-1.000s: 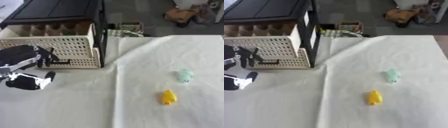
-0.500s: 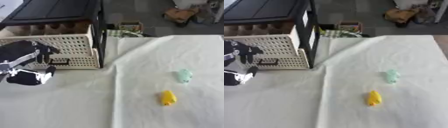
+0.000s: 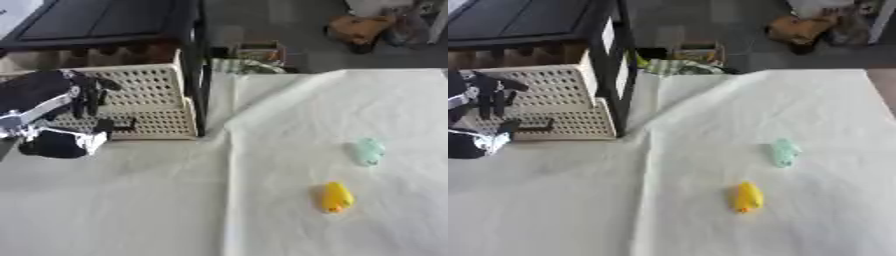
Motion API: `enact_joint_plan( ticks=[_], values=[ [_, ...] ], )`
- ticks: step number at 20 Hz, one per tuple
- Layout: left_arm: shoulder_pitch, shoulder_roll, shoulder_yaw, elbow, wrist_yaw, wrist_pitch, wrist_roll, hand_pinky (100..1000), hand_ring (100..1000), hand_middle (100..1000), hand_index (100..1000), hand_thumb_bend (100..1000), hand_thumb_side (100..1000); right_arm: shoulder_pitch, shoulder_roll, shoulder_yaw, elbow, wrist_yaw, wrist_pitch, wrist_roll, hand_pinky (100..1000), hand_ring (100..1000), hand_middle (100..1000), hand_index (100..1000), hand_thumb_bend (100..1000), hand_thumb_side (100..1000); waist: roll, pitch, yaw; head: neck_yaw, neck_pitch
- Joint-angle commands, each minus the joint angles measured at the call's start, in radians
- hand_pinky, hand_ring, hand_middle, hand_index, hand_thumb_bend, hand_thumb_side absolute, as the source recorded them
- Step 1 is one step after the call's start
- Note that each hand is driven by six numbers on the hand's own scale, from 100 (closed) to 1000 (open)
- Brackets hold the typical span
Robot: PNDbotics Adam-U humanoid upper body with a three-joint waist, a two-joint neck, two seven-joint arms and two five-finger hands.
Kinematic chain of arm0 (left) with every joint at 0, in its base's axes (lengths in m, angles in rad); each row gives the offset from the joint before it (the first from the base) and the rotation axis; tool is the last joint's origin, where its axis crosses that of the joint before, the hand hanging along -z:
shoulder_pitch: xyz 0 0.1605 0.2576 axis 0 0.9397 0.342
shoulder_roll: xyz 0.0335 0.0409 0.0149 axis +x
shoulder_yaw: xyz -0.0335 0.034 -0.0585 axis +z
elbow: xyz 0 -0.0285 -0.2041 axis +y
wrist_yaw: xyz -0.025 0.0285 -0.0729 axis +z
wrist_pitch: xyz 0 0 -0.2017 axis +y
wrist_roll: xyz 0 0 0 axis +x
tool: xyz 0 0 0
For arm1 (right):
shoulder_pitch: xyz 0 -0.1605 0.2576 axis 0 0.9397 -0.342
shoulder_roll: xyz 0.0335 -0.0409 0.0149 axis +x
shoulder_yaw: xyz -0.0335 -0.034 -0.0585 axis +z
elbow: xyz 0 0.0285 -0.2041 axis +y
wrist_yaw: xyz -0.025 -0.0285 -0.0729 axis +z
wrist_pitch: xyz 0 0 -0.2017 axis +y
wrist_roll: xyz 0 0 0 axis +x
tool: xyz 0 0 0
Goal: Pick up objects from table and place into drawer.
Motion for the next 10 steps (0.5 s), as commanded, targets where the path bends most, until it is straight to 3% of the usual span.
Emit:
enact_joint_plan(
  ticks=[1,10],
  values=[
    [-0.015,0.015,0.009,0.008,-0.020,0.002,0.022,281,574,628,937,105,408,-0.007,-0.014,-0.010,-0.014,0.005,0.001,-0.001,570,601,302,703,347,797,0.000,-0.016,-0.001,0.004,-0.012],
    [-0.025,0.009,0.001,0.010,-0.010,-0.003,0.044,286,582,645,994,105,408,-0.005,-0.008,-0.012,-0.014,0.004,0.003,-0.002,569,600,300,701,346,792,-0.001,-0.014,-0.005,0.007,-0.020]
  ],
)
